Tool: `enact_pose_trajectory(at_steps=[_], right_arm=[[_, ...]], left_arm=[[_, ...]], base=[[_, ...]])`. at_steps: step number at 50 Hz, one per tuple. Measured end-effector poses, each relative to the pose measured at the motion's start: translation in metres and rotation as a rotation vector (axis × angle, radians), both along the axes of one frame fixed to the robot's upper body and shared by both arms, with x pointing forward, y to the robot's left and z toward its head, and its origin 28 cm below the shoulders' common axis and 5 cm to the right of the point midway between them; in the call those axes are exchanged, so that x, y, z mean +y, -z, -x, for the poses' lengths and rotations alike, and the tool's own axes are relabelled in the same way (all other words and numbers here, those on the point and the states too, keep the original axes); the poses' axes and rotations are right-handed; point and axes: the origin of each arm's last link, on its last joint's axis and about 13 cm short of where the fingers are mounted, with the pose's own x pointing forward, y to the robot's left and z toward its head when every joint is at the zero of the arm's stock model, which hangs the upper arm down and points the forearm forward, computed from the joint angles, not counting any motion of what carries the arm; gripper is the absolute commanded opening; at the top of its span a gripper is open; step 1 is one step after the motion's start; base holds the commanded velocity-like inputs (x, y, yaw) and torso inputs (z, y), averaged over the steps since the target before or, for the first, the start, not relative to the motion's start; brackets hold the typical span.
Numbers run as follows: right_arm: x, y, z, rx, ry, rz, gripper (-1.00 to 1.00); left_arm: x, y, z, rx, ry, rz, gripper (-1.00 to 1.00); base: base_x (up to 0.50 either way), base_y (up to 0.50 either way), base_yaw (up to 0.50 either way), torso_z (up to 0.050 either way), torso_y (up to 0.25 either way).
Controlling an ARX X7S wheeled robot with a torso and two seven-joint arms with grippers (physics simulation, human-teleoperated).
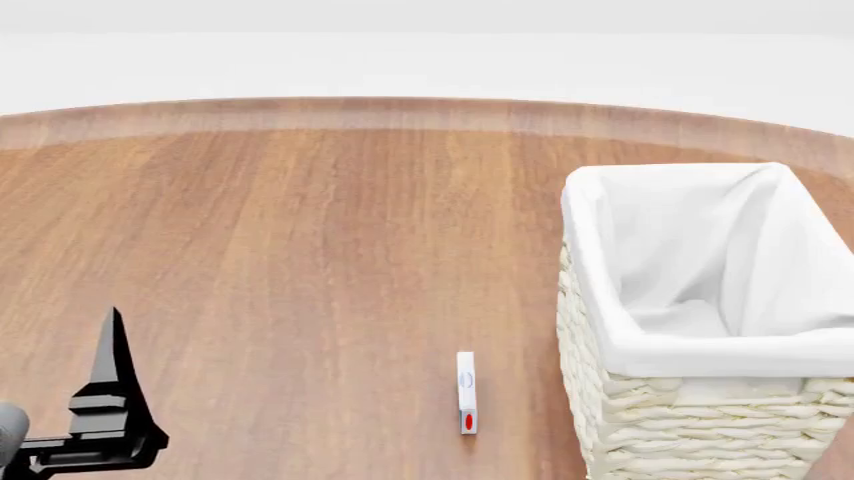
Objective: Pick up the tomato sauce, and put it in the basket.
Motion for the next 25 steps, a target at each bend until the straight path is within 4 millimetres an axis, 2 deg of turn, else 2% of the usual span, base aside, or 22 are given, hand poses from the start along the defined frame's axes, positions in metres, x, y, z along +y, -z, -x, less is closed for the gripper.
enact_pose_trajectory(at_steps=[24, 25], right_arm=[[-0.004, 0.006, -0.016, 0.026, -0.003, 0.003, 1.0], [-0.004, 0.007, -0.016, 0.027, -0.003, 0.001, -1.0]], left_arm=[[0.002, 0.003, -0.001, 0.005, -0.005, -0.001, 1.0], [0.001, 0.003, -0.001, 0.006, -0.005, -0.001, 1.0]], base=[[0.0, 0.0, 0.0, 0.0, 0.0], [0.0, 0.0, 0.0, 0.0, 0.0]])
